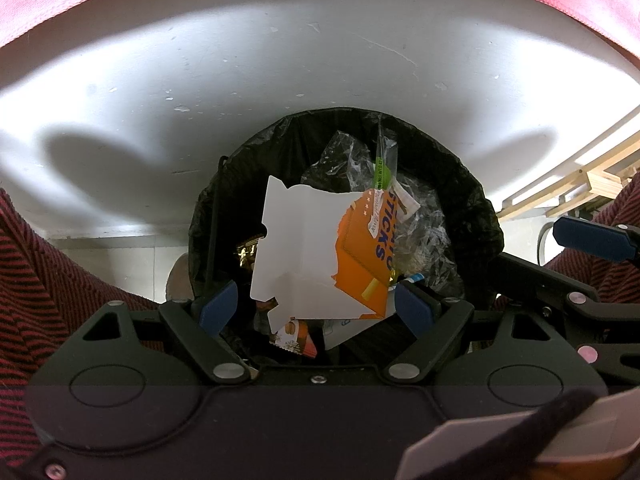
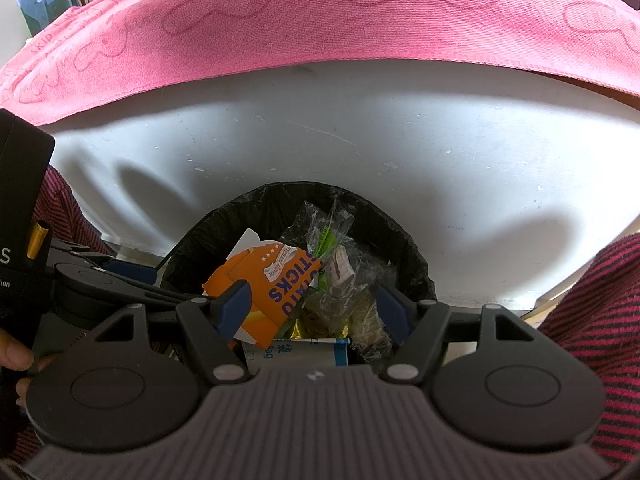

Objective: Collect trash

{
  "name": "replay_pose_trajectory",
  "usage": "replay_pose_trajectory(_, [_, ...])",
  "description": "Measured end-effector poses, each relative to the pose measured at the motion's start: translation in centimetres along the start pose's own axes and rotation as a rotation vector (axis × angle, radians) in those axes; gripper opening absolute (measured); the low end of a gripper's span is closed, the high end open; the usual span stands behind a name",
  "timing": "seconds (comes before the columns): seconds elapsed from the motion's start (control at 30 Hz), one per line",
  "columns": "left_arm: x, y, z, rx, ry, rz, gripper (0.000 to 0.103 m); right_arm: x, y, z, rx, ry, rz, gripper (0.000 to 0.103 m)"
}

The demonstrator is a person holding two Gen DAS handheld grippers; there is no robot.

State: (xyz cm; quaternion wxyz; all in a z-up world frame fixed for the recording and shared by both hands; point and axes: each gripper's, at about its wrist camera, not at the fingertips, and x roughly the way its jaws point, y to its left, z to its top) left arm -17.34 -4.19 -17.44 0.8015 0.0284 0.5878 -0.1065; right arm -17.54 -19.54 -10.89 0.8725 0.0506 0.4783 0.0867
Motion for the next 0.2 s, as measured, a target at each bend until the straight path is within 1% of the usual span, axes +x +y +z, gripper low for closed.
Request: replay_pose_trajectory(0.2, [-0.26, 0.35, 0.02, -0.013, -0.008, -0.01, 0.085, -0.04, -0.08, 0.03, -0.004, -0.006, 0.002, 0.081])
